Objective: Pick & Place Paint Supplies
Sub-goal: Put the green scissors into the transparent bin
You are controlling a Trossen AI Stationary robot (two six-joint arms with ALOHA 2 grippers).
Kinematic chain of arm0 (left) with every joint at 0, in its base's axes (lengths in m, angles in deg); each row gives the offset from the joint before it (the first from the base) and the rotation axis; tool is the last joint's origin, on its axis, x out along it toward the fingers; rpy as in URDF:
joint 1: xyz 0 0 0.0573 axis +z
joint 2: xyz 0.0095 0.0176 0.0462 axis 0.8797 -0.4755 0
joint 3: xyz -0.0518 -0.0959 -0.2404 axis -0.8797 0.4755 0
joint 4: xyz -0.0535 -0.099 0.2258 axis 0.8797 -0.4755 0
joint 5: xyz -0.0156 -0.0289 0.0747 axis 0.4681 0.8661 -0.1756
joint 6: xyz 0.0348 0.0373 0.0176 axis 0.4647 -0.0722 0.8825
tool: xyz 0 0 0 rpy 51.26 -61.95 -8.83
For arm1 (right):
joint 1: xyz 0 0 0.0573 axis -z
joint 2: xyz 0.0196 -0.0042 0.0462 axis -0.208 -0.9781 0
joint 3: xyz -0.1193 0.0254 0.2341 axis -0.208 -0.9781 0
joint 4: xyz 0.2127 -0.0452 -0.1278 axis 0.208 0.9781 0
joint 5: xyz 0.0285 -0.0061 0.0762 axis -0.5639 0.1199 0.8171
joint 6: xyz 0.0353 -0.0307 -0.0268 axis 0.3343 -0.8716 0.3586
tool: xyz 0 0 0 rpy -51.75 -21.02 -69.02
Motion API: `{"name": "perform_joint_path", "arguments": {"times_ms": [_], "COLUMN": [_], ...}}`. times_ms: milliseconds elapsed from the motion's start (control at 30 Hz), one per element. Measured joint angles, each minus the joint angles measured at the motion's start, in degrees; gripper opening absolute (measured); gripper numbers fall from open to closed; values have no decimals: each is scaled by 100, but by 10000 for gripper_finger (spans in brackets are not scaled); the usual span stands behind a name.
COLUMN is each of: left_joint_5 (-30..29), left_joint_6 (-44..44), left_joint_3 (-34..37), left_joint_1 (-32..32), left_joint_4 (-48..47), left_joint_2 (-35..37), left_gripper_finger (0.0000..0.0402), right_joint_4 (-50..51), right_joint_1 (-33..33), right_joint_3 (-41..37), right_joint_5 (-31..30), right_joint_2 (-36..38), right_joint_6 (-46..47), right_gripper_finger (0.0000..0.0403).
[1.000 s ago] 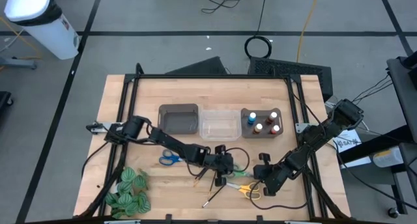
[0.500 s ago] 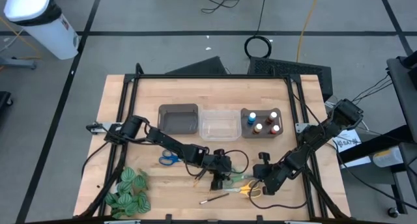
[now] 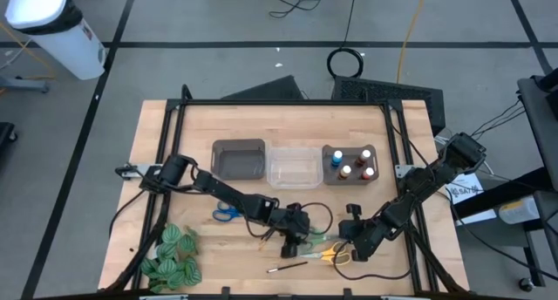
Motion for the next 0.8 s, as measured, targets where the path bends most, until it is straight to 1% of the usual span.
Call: {"name": "perform_joint_path", "arguments": {"times_ms": [200, 333, 367, 467, 567, 667, 800], "left_joint_5": [-74, -467, -524, -805, -1138, -1285, -1451], "left_joint_6": [75, 557, 482, -408, -998, -1237, -1144], "left_joint_3": [4, 2, 3, 2, 2, 2, -4], "left_joint_1": [-256, -431, -456, -468, -317, -175, -256], "left_joint_4": [229, 506, 596, 689, 494, 260, -265], "left_joint_2": [-7, -7, -7, -7, -7, 15, 33], "left_gripper_finger": [154, 162, 166, 185, 206, 225, 249], "right_joint_4": [-2, -2, -2, -2, -2, -4, -4], "right_joint_1": [0, 0, 0, 0, 0, 0, 0], "right_joint_3": [0, 0, 0, 0, 0, 0, 0], "right_joint_5": [-4, -6, -6, -8, -12, -15, -19], "right_joint_2": [0, 2, 2, 2, 2, 2, 2], "right_joint_6": [0, 1, 0, 27, 59, 61, 39], "right_gripper_finger": [0, 0, 0, 0, 0, 0, 0]}}
